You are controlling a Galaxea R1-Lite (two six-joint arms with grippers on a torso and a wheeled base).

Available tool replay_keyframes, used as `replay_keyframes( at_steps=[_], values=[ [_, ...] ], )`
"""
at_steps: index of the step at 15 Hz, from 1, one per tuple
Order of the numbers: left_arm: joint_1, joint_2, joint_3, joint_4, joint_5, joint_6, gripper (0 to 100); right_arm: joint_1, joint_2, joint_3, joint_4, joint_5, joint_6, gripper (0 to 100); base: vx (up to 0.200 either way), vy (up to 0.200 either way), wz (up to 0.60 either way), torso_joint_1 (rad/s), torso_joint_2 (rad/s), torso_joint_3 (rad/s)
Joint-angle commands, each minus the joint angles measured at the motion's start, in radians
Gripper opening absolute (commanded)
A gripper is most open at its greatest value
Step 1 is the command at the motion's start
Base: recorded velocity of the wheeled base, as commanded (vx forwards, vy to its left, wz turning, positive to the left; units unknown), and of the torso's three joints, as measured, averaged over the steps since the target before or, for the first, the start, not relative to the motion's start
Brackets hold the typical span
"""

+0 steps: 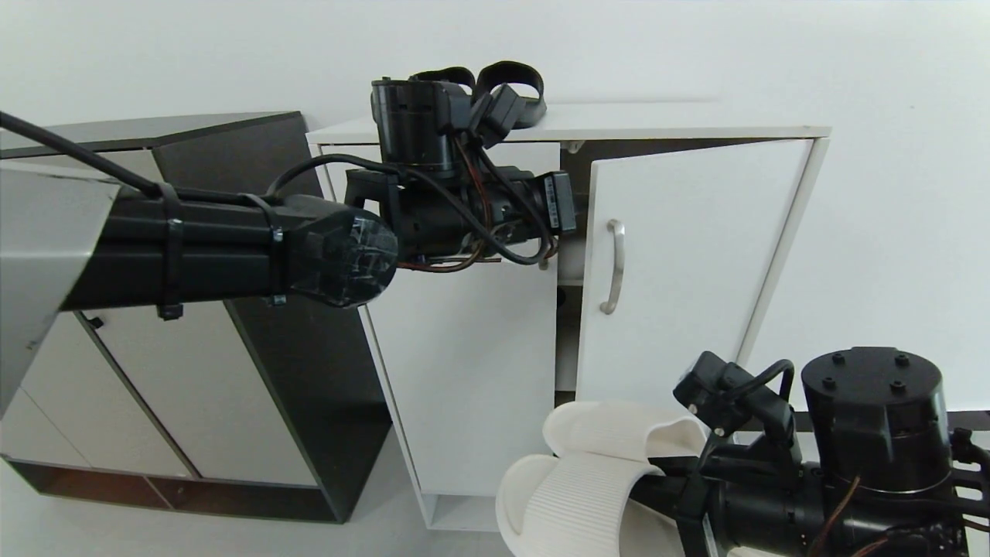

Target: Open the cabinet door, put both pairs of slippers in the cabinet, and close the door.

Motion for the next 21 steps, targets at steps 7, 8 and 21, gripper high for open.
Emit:
replay_keyframes(
  at_steps=[7, 8, 21],
  values=[
    [-0.178, -0.064, 0.075, -0.005, 0.007, -0.002, 0, 0.078, 0.029, -0.006, 0.002, -0.029, 0.006, 0, -0.200, 0.000, 0.00, 0.003, 0.00, 0.001],
    [-0.191, -0.066, 0.075, -0.007, 0.007, -0.002, 0, 0.078, 0.032, -0.011, 0.000, -0.043, 0.008, 0, -0.200, 0.000, 0.00, 0.002, 0.00, 0.007],
    [0.216, -1.104, 0.806, 0.354, 0.722, 0.190, 0, -0.079, 0.308, -0.270, -0.033, -0.627, 0.147, 0, -0.031, 0.000, 0.00, 0.000, 0.00, 0.001]
  ],
)
